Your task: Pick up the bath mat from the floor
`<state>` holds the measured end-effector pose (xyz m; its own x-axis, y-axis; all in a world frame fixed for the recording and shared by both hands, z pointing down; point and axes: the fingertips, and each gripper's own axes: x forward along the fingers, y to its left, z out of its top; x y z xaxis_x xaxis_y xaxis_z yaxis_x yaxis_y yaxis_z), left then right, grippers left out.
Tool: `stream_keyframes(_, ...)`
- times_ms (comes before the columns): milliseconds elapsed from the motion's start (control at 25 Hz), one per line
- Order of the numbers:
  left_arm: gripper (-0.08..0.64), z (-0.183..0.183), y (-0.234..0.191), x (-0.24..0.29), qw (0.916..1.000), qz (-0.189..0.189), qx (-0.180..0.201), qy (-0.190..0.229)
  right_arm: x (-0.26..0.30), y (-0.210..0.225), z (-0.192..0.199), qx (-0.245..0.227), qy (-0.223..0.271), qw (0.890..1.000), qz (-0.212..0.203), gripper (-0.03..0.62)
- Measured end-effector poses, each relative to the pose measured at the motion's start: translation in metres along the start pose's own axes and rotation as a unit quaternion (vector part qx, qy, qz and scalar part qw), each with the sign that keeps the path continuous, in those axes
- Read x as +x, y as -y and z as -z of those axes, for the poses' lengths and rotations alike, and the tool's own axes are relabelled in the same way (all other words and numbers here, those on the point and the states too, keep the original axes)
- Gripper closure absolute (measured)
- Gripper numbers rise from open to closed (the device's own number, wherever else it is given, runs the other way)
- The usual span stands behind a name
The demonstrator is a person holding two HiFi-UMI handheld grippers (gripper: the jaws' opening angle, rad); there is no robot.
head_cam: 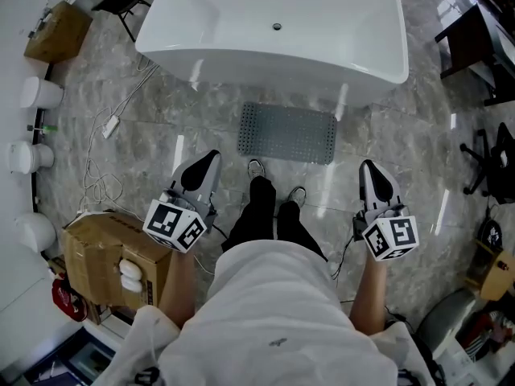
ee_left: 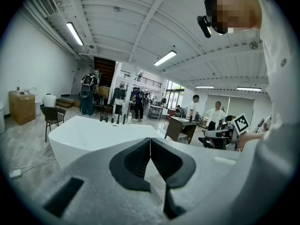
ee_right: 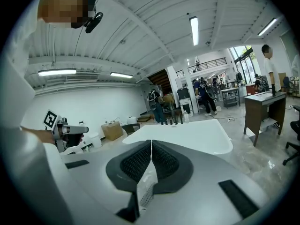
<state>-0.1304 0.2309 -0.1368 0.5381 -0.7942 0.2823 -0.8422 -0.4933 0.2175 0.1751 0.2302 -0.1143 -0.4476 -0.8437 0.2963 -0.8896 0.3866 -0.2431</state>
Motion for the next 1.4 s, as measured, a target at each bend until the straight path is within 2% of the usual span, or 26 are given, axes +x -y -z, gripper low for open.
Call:
stream_keyframes(200,0.548,-0.009,-0.037,0.015,0.9999,0.010,-0.001,0.004,0.029,-0.009,-0.014,-0.008,0.001,1.000,0.025,0.584)
stream_keyframes(440,0.548,-0.022,-0.087,0.038,0.9991,0.040,0.006,0.007,0.070,-0.026,-0.030,-0.018,-0.001,0.998,0.052,0.583)
stream_keyframes(640,0.548,-0.024,-0.124,0.063,0.9974,0.072,0.001,-0.003,0.099,-0.029,-0.024,-0.011,-0.007,0.996,0.083,0.583)
stream_keyframes(800,0.548,-0.014,-0.139,0.090,0.9956,0.089,0.007,-0.030,0.113,-0.015,-0.011,0.003,-0.029,0.995,0.097,0.583)
stream_keyframes(1120,0.546,0.034,-0.155,0.127,0.9926,0.080,0.007,-0.091,0.140,0.044,0.035,0.022,-0.085,0.989,0.120,0.583)
stream_keyframes(1320,0.546,0.094,-0.178,0.162,0.9920,0.060,-0.011,-0.110,0.175,0.098,0.102,0.019,-0.133,0.982,0.132,0.583)
stream_keyframes(1400,0.546,0.121,-0.190,0.179,0.9915,0.047,-0.034,-0.116,0.192,0.118,0.138,0.023,-0.162,0.978,0.131,0.583)
